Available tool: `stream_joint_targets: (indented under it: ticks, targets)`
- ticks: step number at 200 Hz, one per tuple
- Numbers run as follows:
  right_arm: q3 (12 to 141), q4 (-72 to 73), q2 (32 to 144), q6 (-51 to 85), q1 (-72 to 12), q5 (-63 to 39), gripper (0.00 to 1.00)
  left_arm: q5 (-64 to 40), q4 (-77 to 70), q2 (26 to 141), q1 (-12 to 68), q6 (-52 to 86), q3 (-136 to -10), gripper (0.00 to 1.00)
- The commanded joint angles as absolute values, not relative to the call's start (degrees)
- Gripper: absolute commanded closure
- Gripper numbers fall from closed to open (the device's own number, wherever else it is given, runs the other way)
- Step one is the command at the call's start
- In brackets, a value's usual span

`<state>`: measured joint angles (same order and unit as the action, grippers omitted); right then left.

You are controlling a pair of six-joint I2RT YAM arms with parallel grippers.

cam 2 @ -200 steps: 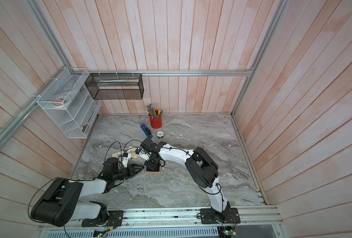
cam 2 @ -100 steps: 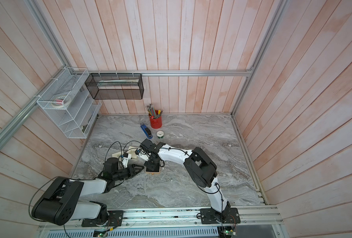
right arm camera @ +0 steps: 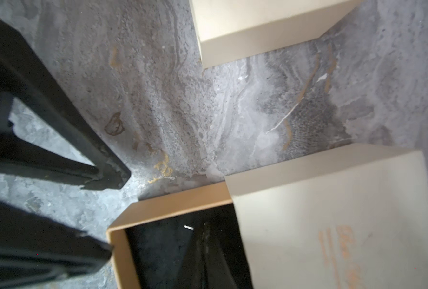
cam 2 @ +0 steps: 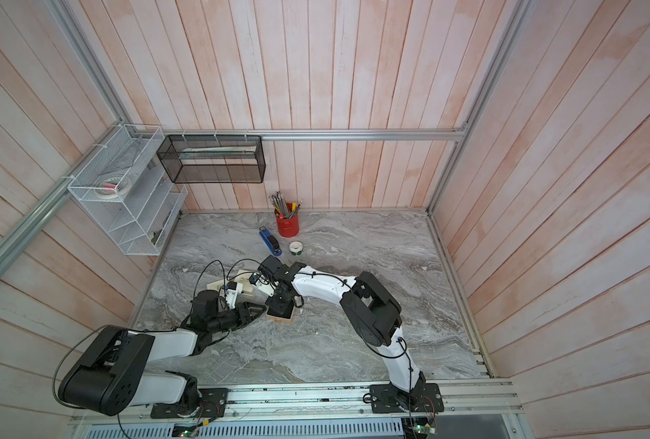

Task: Place the earrings into the drawer-style jewelry box
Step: Pick up the earring from the inner lining.

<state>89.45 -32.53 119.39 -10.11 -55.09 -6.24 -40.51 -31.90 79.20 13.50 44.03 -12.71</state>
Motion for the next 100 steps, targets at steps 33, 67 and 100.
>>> stream_joint_targets:
  ticks: [33, 67, 100]
  targets:
    - [85.13, -28.53, 113.85, -8.98, -55.42, -6.59, 0.99, -41.16, -30.5, 78.88, 13.29, 42.36, -14.26, 0.58]
    - [81.92, -24.71, 112.04, -10.22, -55.37, -5.33, 1.0, -41.04, -30.72, 78.31, 13.26, 43.2, -13.98, 0.58]
    - [74.31, -14.32, 107.27, -14.42, -55.54, -0.96, 1.0, -42.85, -38.16, 79.28, 13.1, 48.41, -10.48, 0.58]
